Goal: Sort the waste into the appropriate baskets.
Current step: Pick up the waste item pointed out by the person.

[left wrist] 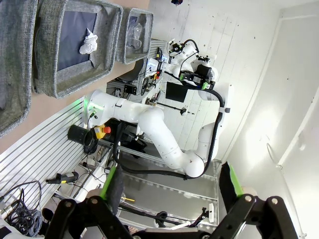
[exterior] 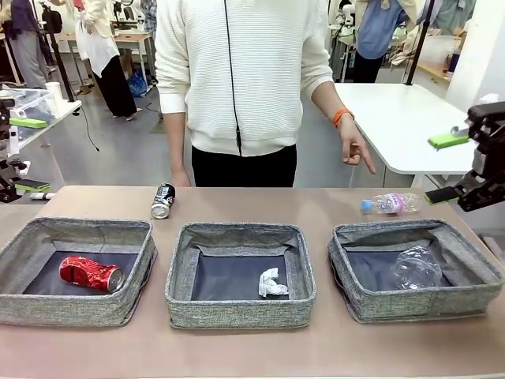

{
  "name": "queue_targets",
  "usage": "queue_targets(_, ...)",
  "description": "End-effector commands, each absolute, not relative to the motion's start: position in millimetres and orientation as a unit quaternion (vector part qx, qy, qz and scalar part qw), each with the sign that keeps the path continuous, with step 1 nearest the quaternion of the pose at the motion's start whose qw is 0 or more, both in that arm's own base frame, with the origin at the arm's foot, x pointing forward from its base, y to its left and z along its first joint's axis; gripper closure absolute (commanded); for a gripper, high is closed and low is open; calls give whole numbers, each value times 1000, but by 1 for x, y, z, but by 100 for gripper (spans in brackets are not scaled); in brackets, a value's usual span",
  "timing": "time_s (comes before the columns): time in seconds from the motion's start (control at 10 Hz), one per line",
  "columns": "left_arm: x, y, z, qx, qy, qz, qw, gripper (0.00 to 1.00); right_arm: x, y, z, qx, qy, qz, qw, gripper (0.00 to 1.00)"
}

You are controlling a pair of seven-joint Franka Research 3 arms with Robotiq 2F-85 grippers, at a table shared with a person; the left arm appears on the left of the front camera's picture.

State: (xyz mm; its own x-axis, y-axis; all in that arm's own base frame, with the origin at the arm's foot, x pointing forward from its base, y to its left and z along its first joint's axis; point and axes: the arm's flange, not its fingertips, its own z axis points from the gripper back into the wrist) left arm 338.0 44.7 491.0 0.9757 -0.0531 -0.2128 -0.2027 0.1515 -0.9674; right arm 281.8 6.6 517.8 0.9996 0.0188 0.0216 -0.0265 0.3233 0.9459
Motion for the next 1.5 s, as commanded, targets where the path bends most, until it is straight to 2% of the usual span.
queue_targets(0.0,336,44,495,-655,100,52,747,0,301,25,515,288,-173,135,932,0)
queue_targets(0.1,336,44,495,-655,100,52,747,0,311,34,509,109,-238,84,961,0)
queue_targets(0.2,336,44,495,-655,100,52,747,0,317,44,501,20,-246,70,967,0)
queue_targets(0.3,336,44,495,-655,100,52,747,0,321,46,495,-27,-243,42,969,0)
queue_targets(0.4,336,44,495,-655,100,52,747,0,316,39,494,-29,-226,-53,972,0)
queue_targets(0.5,336,44,495,-655,100,52,747,0,318,44,512,307,-105,117,939,0)
queue_targets(0.6,336,44,495,-655,100,52,747,0,318,44,512,307,-105,117,939,0)
queue_targets(0.7,336,44,495,-655,100,52,747,0,322,43,507,233,-150,109,955,0)
queue_targets(0.8,336,44,495,-655,100,52,747,0,328,46,503,205,-102,195,954,0)
queue_targets(0.9,336,44,495,-655,100,52,747,0,362,23,501,183,-115,161,963,0)
queue_targets(1.0,336,44,495,-655,100,52,747,0,405,-6,504,97,-164,104,976,0)
queue_targets(1.2,336,44,495,-655,100,52,747,0,463,-24,496,22,-142,214,966,0)
queue_targets(1.3,336,44,495,-655,100,52,747,0,476,-29,495,40,-146,244,958,0)
queue_targets(1.4,336,44,495,-655,100,52,747,0,478,-30,501,97,-143,144,974,0)
